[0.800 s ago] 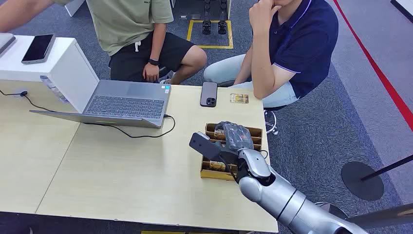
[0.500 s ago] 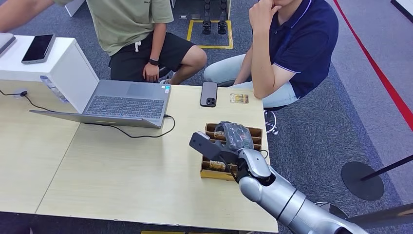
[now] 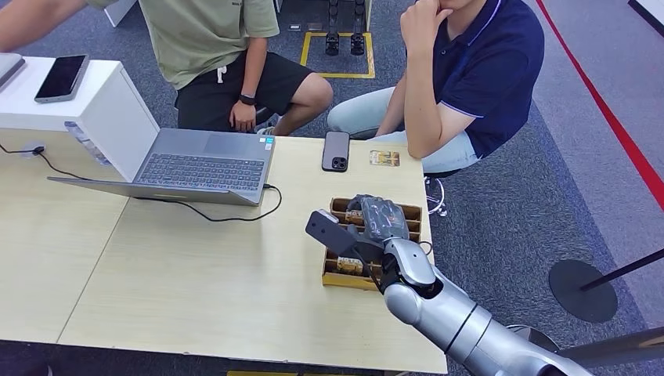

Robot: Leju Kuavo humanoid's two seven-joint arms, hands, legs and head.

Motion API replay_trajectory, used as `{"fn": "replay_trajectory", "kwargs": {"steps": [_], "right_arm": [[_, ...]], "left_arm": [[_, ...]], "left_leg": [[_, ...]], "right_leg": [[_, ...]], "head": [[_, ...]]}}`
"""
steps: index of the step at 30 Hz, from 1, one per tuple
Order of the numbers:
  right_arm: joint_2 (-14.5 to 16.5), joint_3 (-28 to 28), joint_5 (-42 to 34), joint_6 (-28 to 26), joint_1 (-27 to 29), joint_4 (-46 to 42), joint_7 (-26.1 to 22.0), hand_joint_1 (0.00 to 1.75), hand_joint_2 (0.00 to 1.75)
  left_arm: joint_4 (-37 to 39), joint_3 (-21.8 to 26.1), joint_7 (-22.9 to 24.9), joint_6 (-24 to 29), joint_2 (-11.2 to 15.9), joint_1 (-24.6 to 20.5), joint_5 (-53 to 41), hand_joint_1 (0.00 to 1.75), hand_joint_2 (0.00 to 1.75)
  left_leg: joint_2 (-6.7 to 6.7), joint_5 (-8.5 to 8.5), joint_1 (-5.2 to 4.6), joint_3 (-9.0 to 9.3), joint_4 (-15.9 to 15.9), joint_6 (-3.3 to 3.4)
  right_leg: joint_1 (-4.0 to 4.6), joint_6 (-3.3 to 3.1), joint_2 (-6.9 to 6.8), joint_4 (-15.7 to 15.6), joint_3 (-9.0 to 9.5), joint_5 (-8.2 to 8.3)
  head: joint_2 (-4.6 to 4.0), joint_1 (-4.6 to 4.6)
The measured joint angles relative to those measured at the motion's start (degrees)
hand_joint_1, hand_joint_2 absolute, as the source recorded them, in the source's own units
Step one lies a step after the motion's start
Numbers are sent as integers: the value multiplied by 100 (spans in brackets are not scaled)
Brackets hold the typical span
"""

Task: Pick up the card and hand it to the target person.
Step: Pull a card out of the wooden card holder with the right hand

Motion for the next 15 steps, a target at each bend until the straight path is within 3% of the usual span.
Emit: {"fn": "replay_trajectory", "kwargs": {"steps": [15], "right_arm": [[-2, -7, -68, -61, 16, 0, -78, 141, 175]], "left_arm": [[0, 0, 73, 28, 9, 0, 0, 0, 175]], "left_leg": [[0, 0, 0, 0, 0, 0]], "right_leg": [[0, 0, 0, 0, 0, 0]], "head": [[0, 2]]}}
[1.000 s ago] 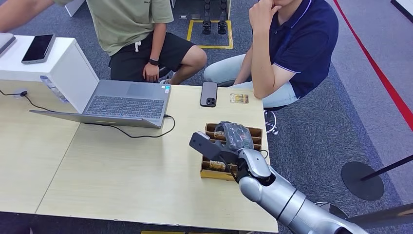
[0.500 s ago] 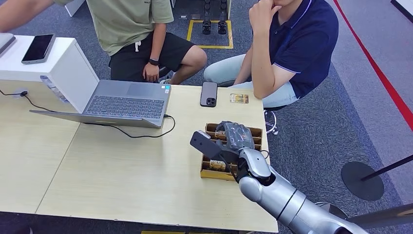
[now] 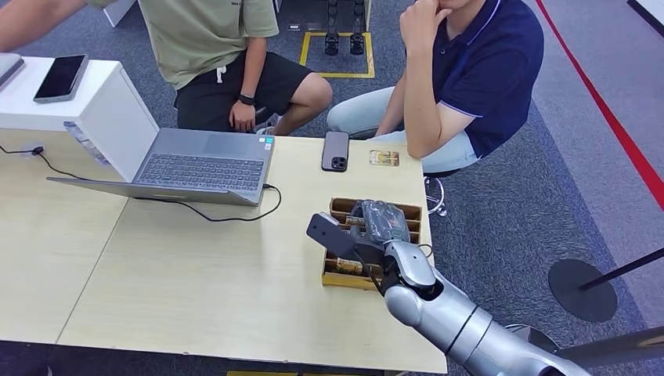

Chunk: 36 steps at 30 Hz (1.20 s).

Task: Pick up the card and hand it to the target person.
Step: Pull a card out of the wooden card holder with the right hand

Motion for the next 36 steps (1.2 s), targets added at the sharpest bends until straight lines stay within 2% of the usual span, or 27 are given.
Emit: {"fn": "replay_trajectory", "kwargs": {"steps": [36], "right_arm": [[-2, -20, -180, -165, 60, 0, -209, 141, 175]], "left_arm": [[0, 0, 140, 53, 14, 0, -5, 0, 175]], "left_leg": [[0, 0, 0, -1, 0, 0]], "right_leg": [[0, 0, 0, 0, 0, 0]], "head": [[0, 0]]}}
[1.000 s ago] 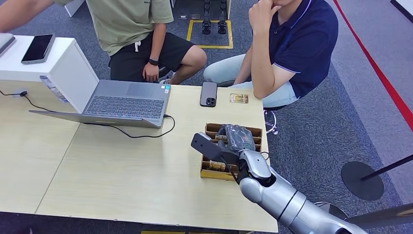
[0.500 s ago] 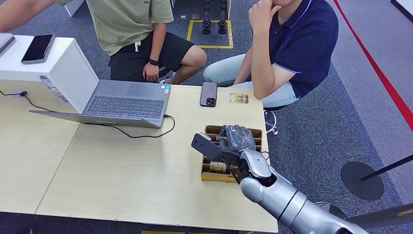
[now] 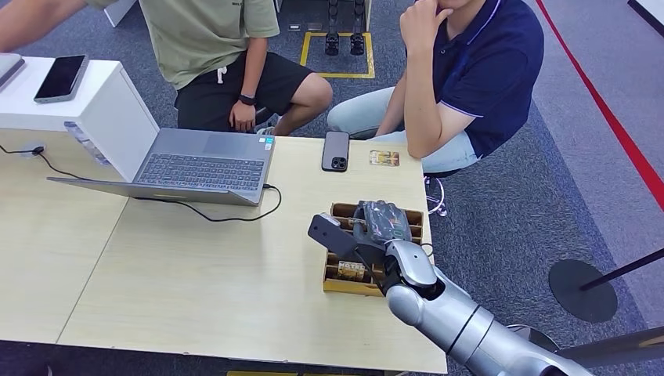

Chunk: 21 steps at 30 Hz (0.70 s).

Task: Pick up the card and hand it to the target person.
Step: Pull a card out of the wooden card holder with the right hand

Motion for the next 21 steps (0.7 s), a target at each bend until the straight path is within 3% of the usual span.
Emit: {"fn": "replay_trajectory", "kwargs": {"steps": [5, 10, 21], "right_arm": [[0, -10, -48, -50, 16, 0, -61, 141, 175], [-2, -103, -287, -498, 94, -13, -399, 141, 175], [-83, -394, -28, -850, -96, -402, -287, 141, 175]], "left_arm": [[0, -1, 24, 10, 6, 0, -2, 0, 175], [0, 0, 122, 56, 55, 1, -4, 0, 175], [0, -1, 149, 47, 69, 2, -22, 0, 175]], "left_leg": [[0, 0, 0, 0, 0, 0], [0, 0, 0, -1, 0, 0], [2, 0, -1, 0, 0, 0]], "right_leg": [[0, 0, 0, 0, 0, 0], [0, 0, 0, 0, -1, 0], [0, 0, 1, 0, -1, 1]], "head": [[0, 0], [0, -1], [0, -1]]}}
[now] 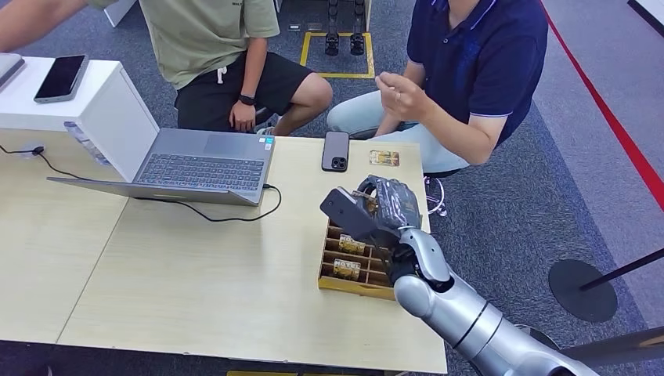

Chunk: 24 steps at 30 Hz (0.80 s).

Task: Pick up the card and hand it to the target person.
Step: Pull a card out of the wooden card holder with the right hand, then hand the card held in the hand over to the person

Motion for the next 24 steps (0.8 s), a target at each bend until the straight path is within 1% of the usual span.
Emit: {"fn": "replay_trajectory", "kwargs": {"steps": [7, 10, 16, 20, 24], "right_arm": [[-86, -122, 504, -211, -178, -63, -15, 141, 175], [-131, -154, 866, -277, -260, -50, -78, 141, 175], [-195, -204, 1240, -415, -406, 109, -222, 141, 175], [-245, -249, 1665, -532, -522, 279, -238, 141, 175], [-305, -295, 1969, -427, -672, 325, -128, 141, 175]], "left_arm": [[0, -7, 44, -43, -2, -1, -92, 0, 175], [0, -31, 45, -78, -2, -1, -150, 0, 175], [0, -58, 17, -117, -12, -2, -219, 0, 175], [0, -116, -131, -188, -25, -27, -231, 0, 175], [0, -141, -226, -237, -45, -116, -231, 0, 175]], "left_leg": [[0, 0, 0, -1, 0, 0], [0, 0, 0, -1, 0, 0], [0, 0, 0, -1, 0, 0], [-1, 0, 0, -1, 1, 0], [-1, 0, 0, -1, 1, 0]], "right_leg": [[0, 0, 0, 0, 0, 0], [0, 0, 0, 0, 0, 0], [0, 0, -1, 0, 0, 0], [0, 0, -1, 0, -1, 0], [0, 0, 0, 0, -1, 0]], "head": [[0, 1], [0, 1], [0, 1], [0, 1], [0, 1]]}}
